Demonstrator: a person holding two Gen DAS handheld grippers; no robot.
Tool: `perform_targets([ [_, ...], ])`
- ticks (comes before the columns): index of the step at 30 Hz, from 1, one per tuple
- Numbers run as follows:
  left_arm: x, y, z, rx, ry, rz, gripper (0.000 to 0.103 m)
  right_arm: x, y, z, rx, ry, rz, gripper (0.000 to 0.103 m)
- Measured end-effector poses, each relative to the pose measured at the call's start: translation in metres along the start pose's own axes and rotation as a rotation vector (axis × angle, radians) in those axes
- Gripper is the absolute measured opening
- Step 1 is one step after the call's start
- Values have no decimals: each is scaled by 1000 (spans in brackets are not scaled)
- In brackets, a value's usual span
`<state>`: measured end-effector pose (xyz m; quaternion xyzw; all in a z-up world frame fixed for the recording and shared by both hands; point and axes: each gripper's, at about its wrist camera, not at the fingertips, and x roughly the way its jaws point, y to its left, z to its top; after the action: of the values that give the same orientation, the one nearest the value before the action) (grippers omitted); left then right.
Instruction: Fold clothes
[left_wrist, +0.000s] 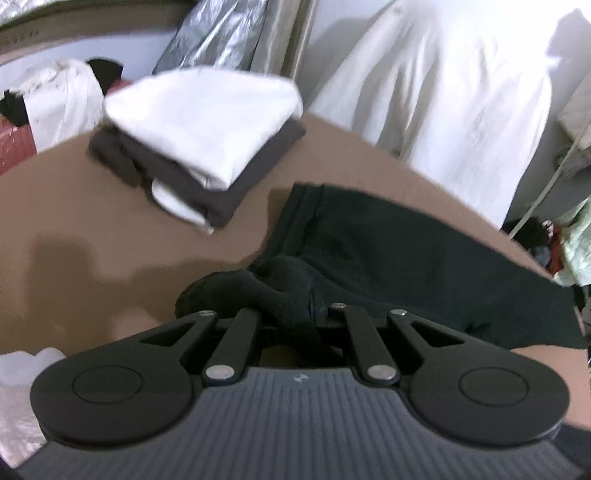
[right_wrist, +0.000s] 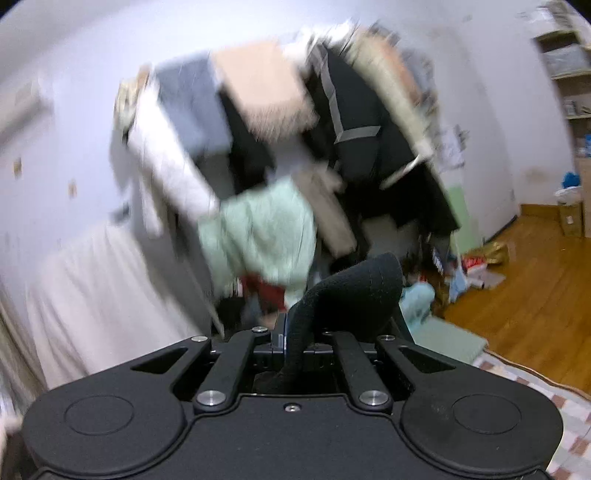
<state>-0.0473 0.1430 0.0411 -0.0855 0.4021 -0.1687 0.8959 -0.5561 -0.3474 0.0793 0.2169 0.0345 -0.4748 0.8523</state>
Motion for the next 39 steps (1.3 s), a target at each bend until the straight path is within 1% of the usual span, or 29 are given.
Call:
perform_targets([
  [3,16,-14,9,76,37,5,7,72,12,10,-20,103,47,6],
  [5,29,-25,23,124,38,16,7,126,24,18,-24,159,80,6],
  [8,53,-39,49,182,20,45,7,214,54,32,-93,225,96,6],
  [9,64,-43,58,188,11,59,7,243,64,36,-113,238,98,6],
  [10,75,-46,68,194,1,74,7,271,73,40,-107,254,94,6],
  [12,101,-47,83,164,-3,69,7,320,87,45,-73,286,61,6],
  [14,124,-51,85,134,-3,68,7,353,98,39,-69,289,28,6],
  [15,134,-55,84,143,-7,79,7,368,104,35,-71,288,14,6],
  [17,151,-64,83,177,-26,102,7,390,111,26,-66,293,-10,6],
  [18,153,-69,85,193,-45,107,7,396,113,23,-43,288,-20,6],
  [20,155,-77,88,222,-82,116,7,402,115,18,14,255,-30,6],
  [22,155,-85,91,267,-122,108,7,410,121,17,-9,218,-31,6],
  [24,161,-90,99,271,-147,122,7,427,128,18,-26,217,-43,6],
  [25,168,-91,104,258,-151,131,7,439,130,19,-4,227,-47,6],
  [27,193,-100,111,291,-145,198,7,464,133,22,63,245,-57,7],
  [28,208,-102,114,284,-114,215,7,478,137,22,103,251,-55,10],
  [29,224,-104,117,274,-81,230,7,491,142,21,116,259,-42,14],
  [30,239,-107,120,264,-47,244,9,508,151,17,86,291,-24,30],
  [31,254,-109,123,254,-14,259,10,530,161,12,11,345,-2,42],
  [32,269,-111,126,244,20,273,10,546,170,5,-57,377,-15,44],
  [33,280,-111,127,250,53,279,14,550,173,-2,-86,374,-46,53],
  [35,281,-109,123,271,33,253,15,546,170,-12,-81,351,-63,53],
  [37,271,-105,116,310,4,212,28,532,159,-20,-32,327,-27,57],
  [38,261,-101,114,303,-23,190,32,520,151,-26,-2,325,-15,57],
  [39,251,-97,112,293,-51,168,40,506,144,-32,26,328,-6,57],
])
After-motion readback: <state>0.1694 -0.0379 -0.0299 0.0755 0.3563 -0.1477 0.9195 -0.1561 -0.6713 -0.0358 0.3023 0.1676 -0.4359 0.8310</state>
